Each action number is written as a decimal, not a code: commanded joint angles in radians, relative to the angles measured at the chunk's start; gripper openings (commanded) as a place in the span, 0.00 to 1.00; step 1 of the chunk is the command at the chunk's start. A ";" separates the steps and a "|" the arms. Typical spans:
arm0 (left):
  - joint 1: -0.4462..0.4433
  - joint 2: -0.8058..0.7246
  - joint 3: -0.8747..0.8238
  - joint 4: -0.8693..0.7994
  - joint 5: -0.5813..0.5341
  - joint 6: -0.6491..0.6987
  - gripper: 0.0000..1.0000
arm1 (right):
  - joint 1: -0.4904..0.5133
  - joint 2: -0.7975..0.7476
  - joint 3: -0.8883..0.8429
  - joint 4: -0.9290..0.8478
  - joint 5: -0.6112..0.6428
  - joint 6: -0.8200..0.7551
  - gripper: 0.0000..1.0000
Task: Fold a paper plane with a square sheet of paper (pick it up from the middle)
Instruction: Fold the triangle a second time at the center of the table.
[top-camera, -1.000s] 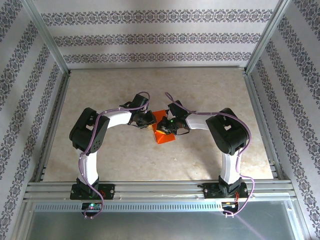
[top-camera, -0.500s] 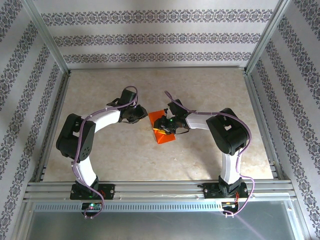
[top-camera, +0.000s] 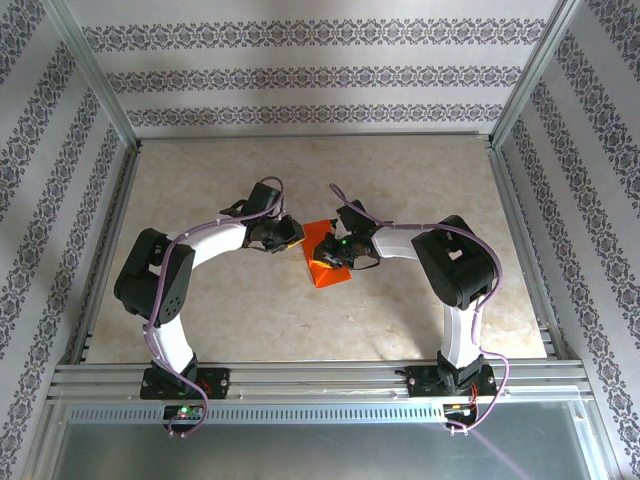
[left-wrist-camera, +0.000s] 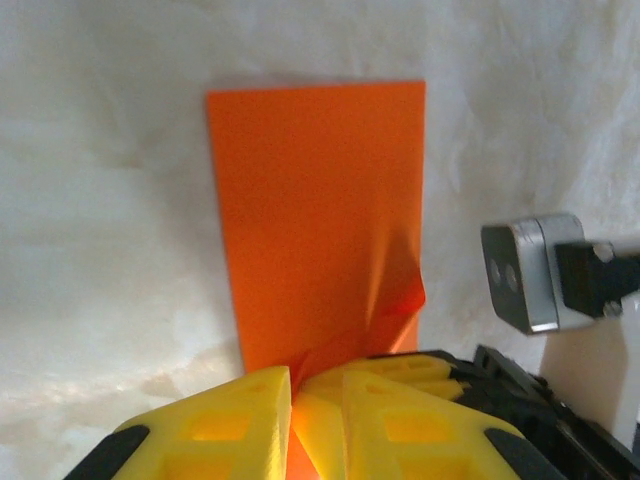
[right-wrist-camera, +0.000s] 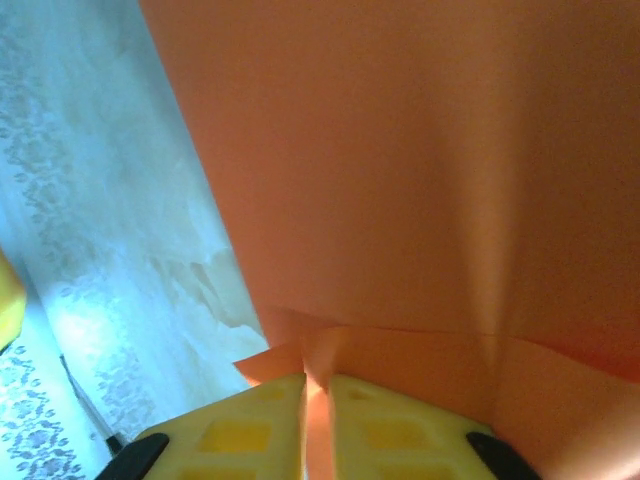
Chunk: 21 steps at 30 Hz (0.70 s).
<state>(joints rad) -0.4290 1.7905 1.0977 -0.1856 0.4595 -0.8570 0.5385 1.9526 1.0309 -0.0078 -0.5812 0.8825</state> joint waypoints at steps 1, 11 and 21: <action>-0.032 0.020 -0.007 0.020 0.023 -0.008 0.20 | -0.009 0.050 -0.032 -0.093 0.070 -0.016 0.09; -0.094 0.077 0.015 -0.021 -0.019 -0.005 0.12 | -0.009 0.054 -0.032 -0.103 0.076 -0.012 0.00; -0.111 0.115 0.035 -0.080 -0.052 0.017 0.06 | -0.011 0.060 -0.029 -0.105 0.078 -0.005 0.00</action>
<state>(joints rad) -0.5182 1.8778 1.1145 -0.2073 0.4309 -0.8597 0.5385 1.9533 1.0313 -0.0109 -0.5823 0.8799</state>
